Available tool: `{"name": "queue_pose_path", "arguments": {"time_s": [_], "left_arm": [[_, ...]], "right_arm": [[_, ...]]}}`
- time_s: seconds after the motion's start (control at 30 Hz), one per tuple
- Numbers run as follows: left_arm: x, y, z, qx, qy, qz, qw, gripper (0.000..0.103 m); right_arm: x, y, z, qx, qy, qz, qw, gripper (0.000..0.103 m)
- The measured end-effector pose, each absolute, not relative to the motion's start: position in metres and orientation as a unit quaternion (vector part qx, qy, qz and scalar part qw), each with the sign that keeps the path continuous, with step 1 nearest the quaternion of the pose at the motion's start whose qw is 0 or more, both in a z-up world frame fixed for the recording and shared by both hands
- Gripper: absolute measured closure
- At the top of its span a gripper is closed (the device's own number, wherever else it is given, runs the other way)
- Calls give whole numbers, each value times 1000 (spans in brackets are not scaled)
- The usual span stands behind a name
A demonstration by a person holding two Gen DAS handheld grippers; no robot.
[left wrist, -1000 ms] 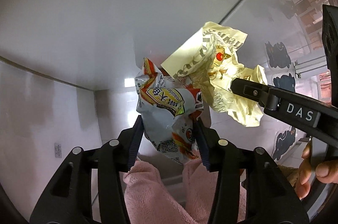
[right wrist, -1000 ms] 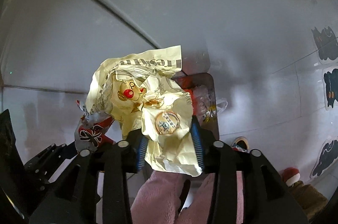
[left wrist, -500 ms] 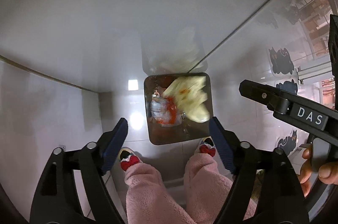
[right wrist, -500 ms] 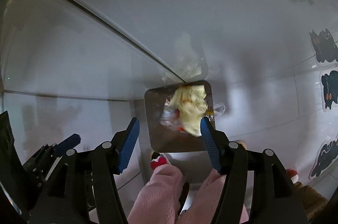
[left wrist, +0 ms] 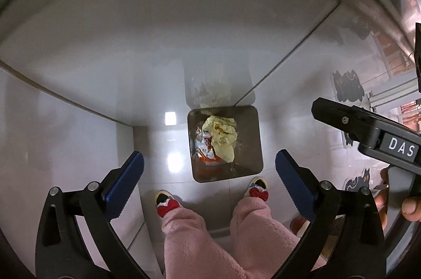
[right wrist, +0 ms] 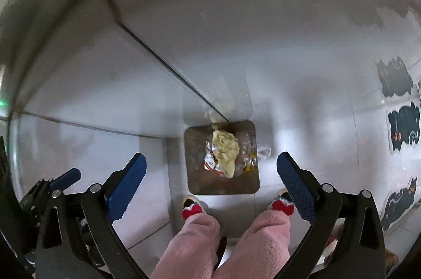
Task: Collect trash
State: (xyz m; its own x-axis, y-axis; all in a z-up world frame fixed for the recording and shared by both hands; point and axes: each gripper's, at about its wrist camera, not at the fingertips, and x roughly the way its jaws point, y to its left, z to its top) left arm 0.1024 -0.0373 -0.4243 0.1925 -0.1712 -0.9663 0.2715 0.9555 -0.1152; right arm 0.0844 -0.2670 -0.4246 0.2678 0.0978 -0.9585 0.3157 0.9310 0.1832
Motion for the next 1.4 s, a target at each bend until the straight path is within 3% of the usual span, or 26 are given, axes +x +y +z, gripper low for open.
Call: {"name": "queue_pose_path", "arguments": {"time_s": [0.23,0.47,0.8,1.03,1.4], "left_arm": [[100,-26,-345,38,563,-140,813,8],[102,-10,-227,30,461,-121,879,8],[77,4,-80,15,320,-109,941,8],[62,16,-20,2,259,-87,962,8],[55,18,22,-2,215,-72,974,8]], "right_arm": [[84,-263,-334,141,543,-55,826,3],[83,-261,-213,81,425,-66,899,3],[61,-252,-83,63,297,-60,951,3],[39,-236,-22,36,226,-58,972,3],[32,-235,31,15,176,-95,980,3]]}}
